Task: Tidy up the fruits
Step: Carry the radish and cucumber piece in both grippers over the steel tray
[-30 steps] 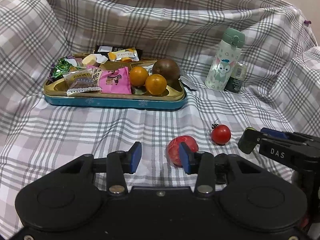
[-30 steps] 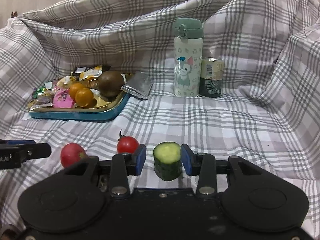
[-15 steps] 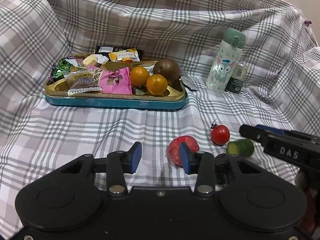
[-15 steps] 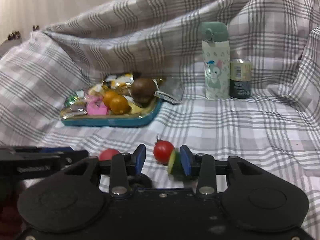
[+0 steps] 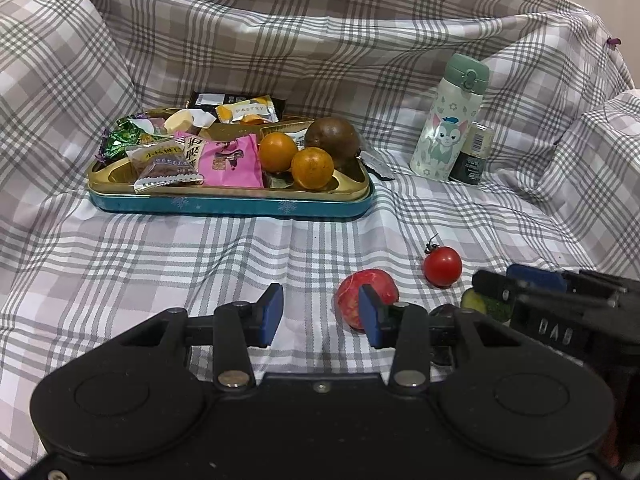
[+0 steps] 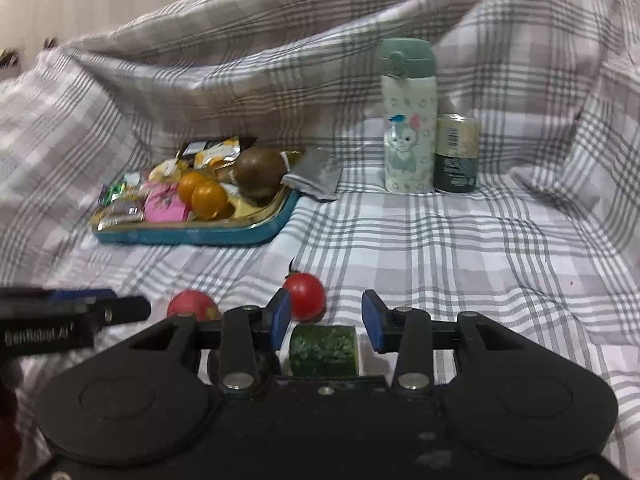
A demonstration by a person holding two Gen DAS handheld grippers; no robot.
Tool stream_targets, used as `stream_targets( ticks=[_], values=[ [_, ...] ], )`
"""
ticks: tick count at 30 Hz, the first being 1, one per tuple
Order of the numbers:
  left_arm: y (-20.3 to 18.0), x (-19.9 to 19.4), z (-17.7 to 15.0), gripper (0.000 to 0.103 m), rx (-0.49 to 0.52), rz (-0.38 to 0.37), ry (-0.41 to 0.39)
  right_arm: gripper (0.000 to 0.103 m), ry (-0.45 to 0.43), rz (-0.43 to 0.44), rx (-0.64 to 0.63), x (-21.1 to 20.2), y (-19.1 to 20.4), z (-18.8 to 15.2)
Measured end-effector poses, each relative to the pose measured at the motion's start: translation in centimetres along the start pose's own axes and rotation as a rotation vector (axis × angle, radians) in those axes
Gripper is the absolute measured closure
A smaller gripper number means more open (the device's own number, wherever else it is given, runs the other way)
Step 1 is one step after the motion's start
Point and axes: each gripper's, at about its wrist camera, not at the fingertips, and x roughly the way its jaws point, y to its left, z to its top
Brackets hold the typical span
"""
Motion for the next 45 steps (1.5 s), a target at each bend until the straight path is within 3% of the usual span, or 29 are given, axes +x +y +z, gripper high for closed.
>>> stream_targets(
  ticks=[11,20,25,30,38,45],
  values=[
    [-0.1,-0.1,-0.1,0.053,0.004,-0.021,-0.006,0.060,0.092,-0.060,-0.125,1.3,1.5,-1.2],
    [-2.0,-0.3,-0.2,0.053,0.083,-0.072,-0.022,0.066,0.112,-0.041,-0.112,1.2,1.1,-1.6],
    [-2.4,0.9,0.7,0.053,0.069,-0.024,0.025,0.066,0.115,-0.044,-0.132,1.1,1.3,-1.6],
    [-1.9,3.1,1.5,0.053,0.024,-0.054,0.125,0.066,0.123,-0.044,-0.116,1.1,1.0,-1.4],
    [-3.4,4.5,1.1,0.052,0.068,-0.028,0.140,0.066,0.129,-0.060,-0.108,1.1,0.9,-1.3],
    [-3.4,5.6,0.6,0.050,0.043,-0.010,0.153,0.067,0.132,-0.058,-0.105,1.2,1.0,-1.3]
  ],
)
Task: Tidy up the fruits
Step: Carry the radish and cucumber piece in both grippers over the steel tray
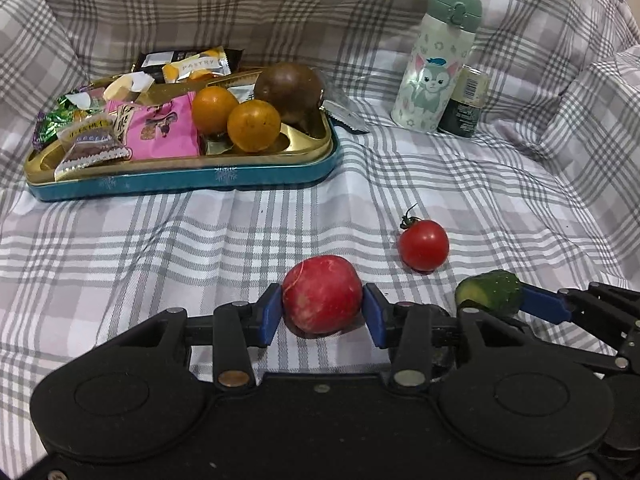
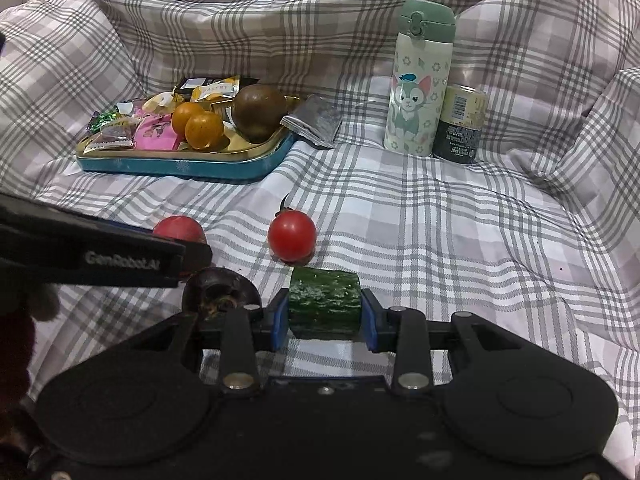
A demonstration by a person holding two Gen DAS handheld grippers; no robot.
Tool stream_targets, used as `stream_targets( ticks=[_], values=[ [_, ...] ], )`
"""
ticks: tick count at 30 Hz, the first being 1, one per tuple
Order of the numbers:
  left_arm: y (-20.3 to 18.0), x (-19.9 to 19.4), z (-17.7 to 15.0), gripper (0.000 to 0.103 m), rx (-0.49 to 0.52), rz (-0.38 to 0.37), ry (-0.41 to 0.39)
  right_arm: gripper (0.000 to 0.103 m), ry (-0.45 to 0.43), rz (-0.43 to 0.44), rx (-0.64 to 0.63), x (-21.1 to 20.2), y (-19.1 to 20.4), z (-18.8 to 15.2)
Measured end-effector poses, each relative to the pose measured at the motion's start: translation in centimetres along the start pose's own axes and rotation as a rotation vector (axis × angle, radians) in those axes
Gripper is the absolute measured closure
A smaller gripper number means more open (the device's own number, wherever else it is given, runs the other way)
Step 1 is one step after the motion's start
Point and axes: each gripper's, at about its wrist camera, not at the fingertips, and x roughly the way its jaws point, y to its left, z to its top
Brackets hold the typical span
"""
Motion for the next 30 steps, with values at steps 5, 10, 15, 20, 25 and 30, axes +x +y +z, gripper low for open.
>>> stream_targets(
  ticks=[5,10,15,20,25,30],
  values=[
    [-0.2,0.4,0.2,0.051,0.004,0.009,0.005,0.067,0.002,0.003,0.016,0.0,-0.2,0.1],
    [-0.1,0.6,0.6,0.052,-0.017,0.004,0.003,0.066,-0.004,-0.001,0.019,-0.1,-0.3,0.0],
    [0.4,-0.7,0.7,0.053,-0.063,0.017,-0.025,0.066,-0.019,-0.009,0.028,-0.3,-0.6,-0.1],
    [-0.2,-3.8,0.7,0.052,-0.028,0.045,-0.060,0.066,-0.038,-0.019,0.049,-0.8,-1.2,-0.2],
    [-0.5,-7.6,-0.4,0.052,-0.017,0.041,-0.082,0.066,-0.076,-0.029,0.052,-1.6,-1.5,-0.4],
    [-1.1,-10.8,-2.7,0.052,0.010,0.052,-0.085,0.066,-0.120,-0.023,0.065,-3.1,-1.8,-0.8]
  ],
)
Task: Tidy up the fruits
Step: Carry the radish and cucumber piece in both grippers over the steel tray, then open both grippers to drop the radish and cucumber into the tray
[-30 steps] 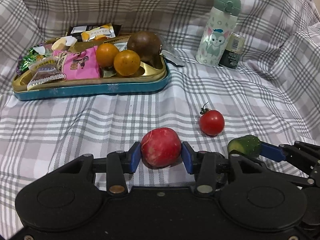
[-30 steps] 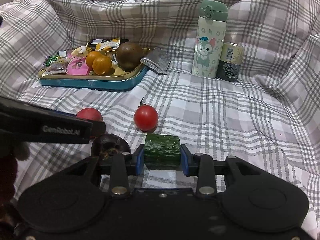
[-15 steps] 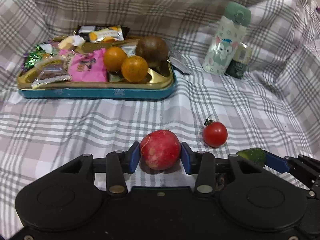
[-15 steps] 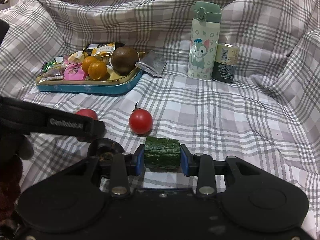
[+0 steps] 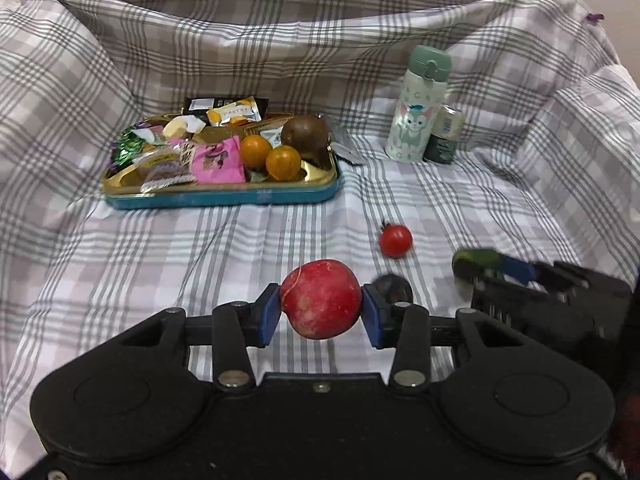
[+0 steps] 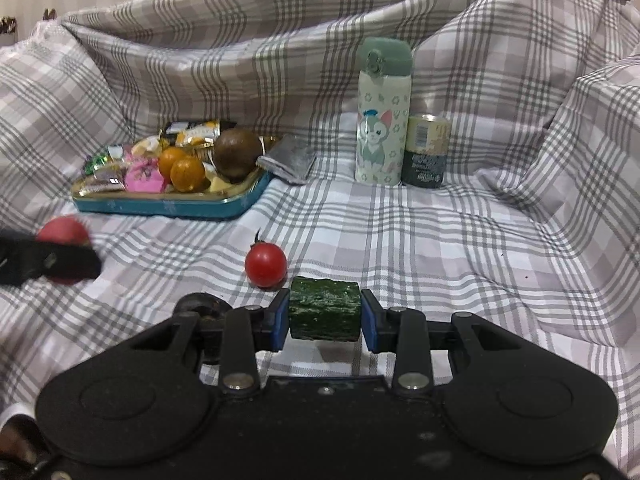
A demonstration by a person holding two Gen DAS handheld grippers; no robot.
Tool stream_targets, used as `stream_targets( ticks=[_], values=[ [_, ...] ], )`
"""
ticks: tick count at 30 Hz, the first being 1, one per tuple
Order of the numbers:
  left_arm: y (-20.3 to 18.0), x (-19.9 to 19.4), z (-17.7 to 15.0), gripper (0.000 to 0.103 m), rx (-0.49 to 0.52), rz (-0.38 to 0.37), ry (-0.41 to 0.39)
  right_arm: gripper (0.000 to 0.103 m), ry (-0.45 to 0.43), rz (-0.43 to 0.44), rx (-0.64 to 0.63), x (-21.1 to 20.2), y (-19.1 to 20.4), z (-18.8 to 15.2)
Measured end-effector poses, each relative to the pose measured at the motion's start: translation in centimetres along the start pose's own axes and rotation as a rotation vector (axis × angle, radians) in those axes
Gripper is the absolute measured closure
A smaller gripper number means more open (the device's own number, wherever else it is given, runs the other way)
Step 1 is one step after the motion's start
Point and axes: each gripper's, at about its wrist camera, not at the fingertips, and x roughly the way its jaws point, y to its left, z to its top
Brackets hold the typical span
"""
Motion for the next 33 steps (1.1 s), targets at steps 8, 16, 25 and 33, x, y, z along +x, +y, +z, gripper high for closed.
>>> stream_targets(
  ticks=[8,16,25,33],
  values=[
    [0.5,-3.9,-4.1,0.052,-0.015,-0.001,0.048,0.066,-0.045,0.003,0.080,-4.8,-0.5,-1.7],
    [0.7,-6.0,-8.3,0.052,-0.036,0.000,0.121,0.066,-0.043,-0.024,0.153,-12.1,-0.4,-4.7],
    [-1.3,-7.2,-12.2,0.052,0.047,0.024,0.202,0.066,0.057,0.008,0.092,-18.8,2.6,-9.2],
    [-1.2,-6.5,-12.9,0.052,-0.022,0.024,0.262,0.066,0.146,0.039,0.039,-20.5,4.8,-11.7]
  ],
)
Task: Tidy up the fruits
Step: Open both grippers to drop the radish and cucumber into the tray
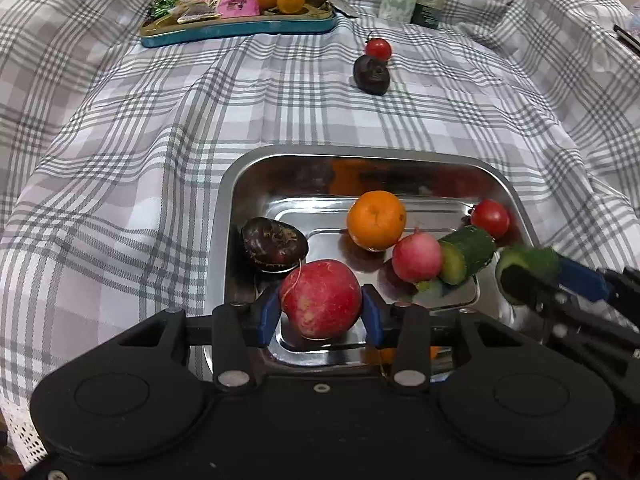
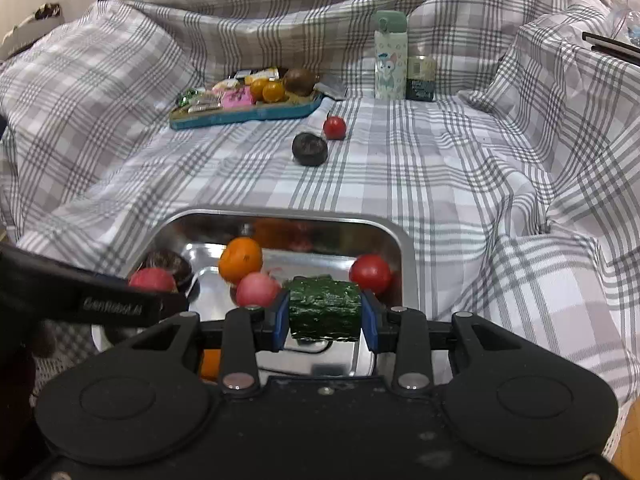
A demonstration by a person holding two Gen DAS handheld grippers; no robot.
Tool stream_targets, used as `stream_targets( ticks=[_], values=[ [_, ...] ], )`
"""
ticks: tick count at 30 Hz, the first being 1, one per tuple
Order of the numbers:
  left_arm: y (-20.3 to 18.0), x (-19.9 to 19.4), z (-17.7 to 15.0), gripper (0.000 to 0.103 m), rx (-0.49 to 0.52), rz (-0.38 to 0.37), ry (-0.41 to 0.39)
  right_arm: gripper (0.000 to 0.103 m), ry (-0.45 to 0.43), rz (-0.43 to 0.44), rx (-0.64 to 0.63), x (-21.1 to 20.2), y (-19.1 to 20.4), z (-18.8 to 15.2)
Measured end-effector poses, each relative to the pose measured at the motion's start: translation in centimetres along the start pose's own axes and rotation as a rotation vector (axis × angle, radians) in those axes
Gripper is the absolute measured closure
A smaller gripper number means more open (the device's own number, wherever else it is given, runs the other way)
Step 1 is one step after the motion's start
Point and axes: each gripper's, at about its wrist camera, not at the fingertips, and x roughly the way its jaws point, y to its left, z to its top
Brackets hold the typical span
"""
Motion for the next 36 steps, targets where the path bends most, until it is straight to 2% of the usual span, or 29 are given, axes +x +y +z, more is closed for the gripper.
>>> stream_targets(
  ticks=[12,21,27,36],
  values=[
    [0.7,0.5,0.2,0.052,-0.017,0.020,0.005,0.066,0.047,-0.015,-0.040,1.4,0.2,0.3],
    [0.6,-0.1,-0.1,0.052,0.010,0.005,-0.021,0.066,0.054,-0.007,-0.071,1.3,0.5,0.1],
    [0.5,-1.1,0.0,0.053,0.017,-0.010,-0.076,0.066,0.047,-0.003,-0.067,1.3,0.6,0.3],
    [0.5,-1.1,-0.2,0.053,0.015,0.000,-0.077,0.066,0.045,0.016,-0.066,1.2,0.5,0.2]
  ],
)
